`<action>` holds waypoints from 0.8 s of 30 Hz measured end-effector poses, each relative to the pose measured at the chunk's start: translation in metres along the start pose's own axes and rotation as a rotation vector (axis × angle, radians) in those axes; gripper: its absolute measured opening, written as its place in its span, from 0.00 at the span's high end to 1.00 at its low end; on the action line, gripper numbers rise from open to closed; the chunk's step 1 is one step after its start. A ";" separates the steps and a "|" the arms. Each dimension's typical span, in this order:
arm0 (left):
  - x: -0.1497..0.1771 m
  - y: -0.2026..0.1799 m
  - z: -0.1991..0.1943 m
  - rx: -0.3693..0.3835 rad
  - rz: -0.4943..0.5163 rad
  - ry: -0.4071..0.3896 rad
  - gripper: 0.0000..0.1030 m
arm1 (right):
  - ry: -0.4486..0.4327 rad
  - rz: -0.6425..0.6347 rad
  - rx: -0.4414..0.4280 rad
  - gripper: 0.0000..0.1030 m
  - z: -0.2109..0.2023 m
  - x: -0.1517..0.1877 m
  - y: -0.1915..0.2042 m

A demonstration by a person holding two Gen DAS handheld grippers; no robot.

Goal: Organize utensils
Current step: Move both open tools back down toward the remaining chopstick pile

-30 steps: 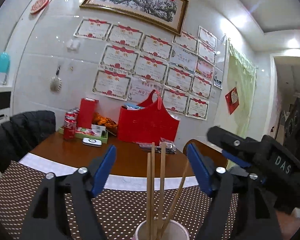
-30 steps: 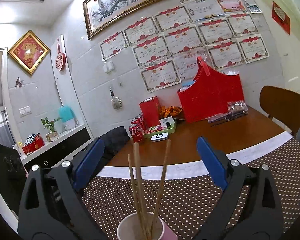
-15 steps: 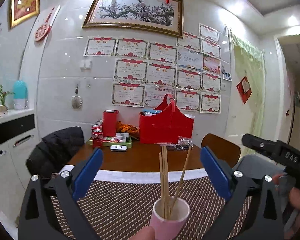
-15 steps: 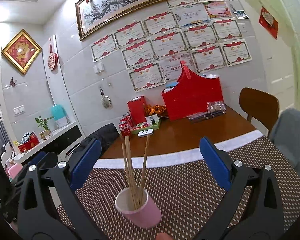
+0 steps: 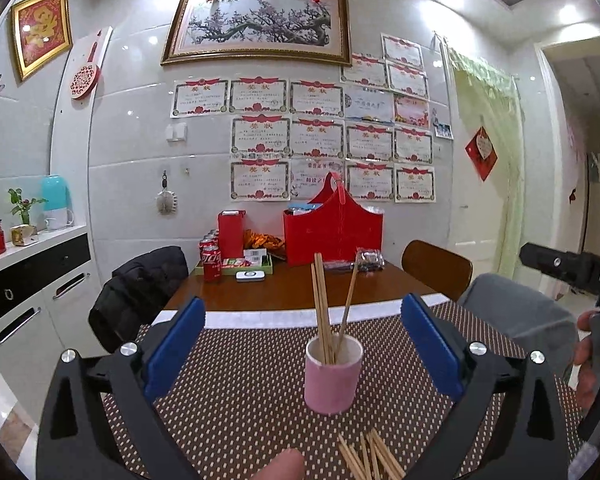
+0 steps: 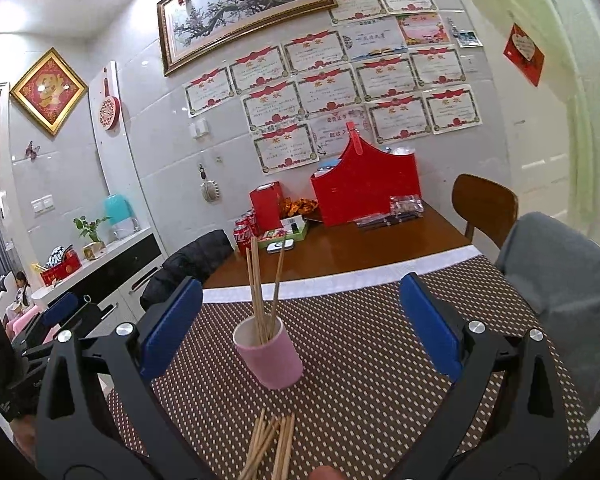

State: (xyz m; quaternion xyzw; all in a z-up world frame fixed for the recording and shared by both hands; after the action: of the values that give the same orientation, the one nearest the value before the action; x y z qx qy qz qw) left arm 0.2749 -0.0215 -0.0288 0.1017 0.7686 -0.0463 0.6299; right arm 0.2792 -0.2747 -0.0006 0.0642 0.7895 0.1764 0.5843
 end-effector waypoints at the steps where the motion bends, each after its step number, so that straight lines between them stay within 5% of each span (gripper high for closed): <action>1: 0.002 -0.001 -0.003 -0.002 0.002 0.005 0.06 | 0.004 0.003 0.005 0.06 -0.005 0.001 -0.002; 24: 0.103 -0.004 -0.018 0.020 0.014 0.253 0.06 | 0.211 0.001 0.055 0.06 -0.026 0.087 -0.018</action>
State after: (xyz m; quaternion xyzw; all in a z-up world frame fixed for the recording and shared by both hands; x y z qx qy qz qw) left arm 0.2371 -0.0118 -0.1264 0.1183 0.8406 -0.0367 0.5274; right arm 0.2297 -0.2701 -0.0792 0.0619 0.8510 0.1608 0.4960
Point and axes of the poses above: each gripper's, at about its wrist camera, not at the fingertips, and z roughly the way its jaws point, y to its left, x to its underside, the point moved 10 cm from there along z, roughly the way its jaws point, and after that the axes turned 3 degrees about z, right-handed, at the moved point
